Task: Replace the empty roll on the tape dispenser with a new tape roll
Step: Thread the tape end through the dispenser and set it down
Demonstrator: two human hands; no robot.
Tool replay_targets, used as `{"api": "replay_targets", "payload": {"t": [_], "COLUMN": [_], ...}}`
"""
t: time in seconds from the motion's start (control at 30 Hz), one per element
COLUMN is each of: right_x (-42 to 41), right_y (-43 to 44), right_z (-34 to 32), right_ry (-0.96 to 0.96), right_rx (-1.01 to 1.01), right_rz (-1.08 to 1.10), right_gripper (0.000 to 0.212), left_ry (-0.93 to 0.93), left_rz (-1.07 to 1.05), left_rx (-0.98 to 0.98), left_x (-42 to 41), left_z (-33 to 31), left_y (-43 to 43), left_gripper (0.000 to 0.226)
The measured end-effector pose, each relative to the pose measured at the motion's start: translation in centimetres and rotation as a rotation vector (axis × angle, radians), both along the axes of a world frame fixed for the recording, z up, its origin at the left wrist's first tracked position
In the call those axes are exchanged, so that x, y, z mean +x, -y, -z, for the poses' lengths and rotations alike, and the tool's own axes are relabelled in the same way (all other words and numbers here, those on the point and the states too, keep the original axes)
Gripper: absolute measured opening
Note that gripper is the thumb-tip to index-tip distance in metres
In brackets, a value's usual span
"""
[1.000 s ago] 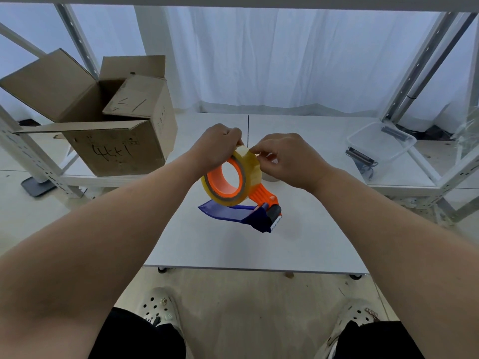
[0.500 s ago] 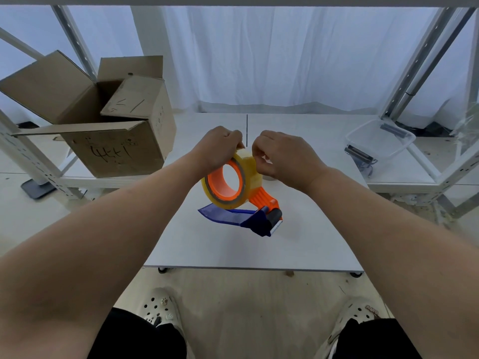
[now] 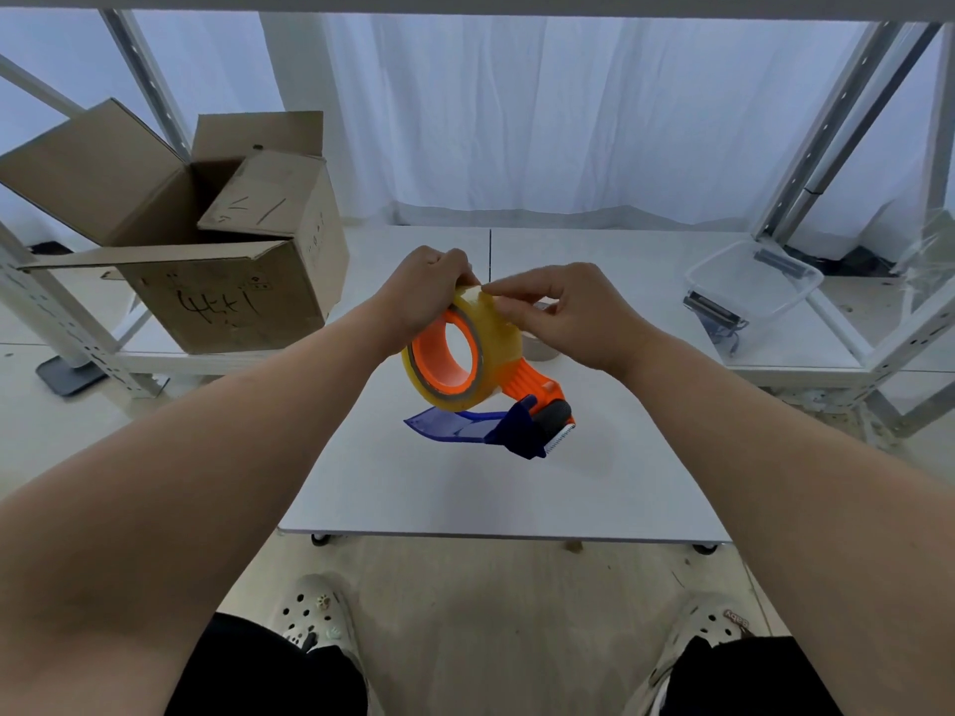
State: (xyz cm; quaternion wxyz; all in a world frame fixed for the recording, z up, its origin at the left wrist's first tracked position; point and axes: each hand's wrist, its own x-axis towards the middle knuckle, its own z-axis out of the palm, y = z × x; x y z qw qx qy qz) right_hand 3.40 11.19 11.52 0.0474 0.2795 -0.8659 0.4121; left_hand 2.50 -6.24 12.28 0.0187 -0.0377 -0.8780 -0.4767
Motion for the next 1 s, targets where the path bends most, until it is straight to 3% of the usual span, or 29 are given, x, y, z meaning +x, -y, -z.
{"api": "replay_targets", "payload": {"t": [0.17,0.37,0.47,0.73,0.9,1.0], "right_x": [-0.3,-0.3,-0.3,0.0,0.3,0.2], "right_y": [0.6,1.4,1.5,0.9,0.9,1.1], "right_z": [-0.2,-0.2,0.1,-1.0,-1.4,-1.2], "right_ry": [-0.015,-0.238,-0.301,-0.225,-0.018,0.014], "right_rx": [-0.124,0.132,0.129,-0.045,-0.086,-0.083], "right_rz": [0.049,0.058,0.06,0.035,-0.001,-0.023], "right_gripper": [0.011,0.007,0.007,0.007,0.034,0.021], "left_ry": [0.026,0.051,0.059,0.067,0.059,0.064], "left_rz": [0.002,-0.025,-0.022,-0.065,-0.027,-0.044], "left_rx": [0.104,0.144,0.201,0.277,0.208,0.22], "left_x": [0.5,0.4,0.3,0.3,0.8,0.9], "left_z": [-0.2,0.1,-0.1,-0.2,-0.1,-0.1], "left_y": [-0.1,-0.1,-0.2,-0.1,-0.1,-0.2], "left_gripper": [0.044,0.042,0.04,0.037,0.039,0.039]}}
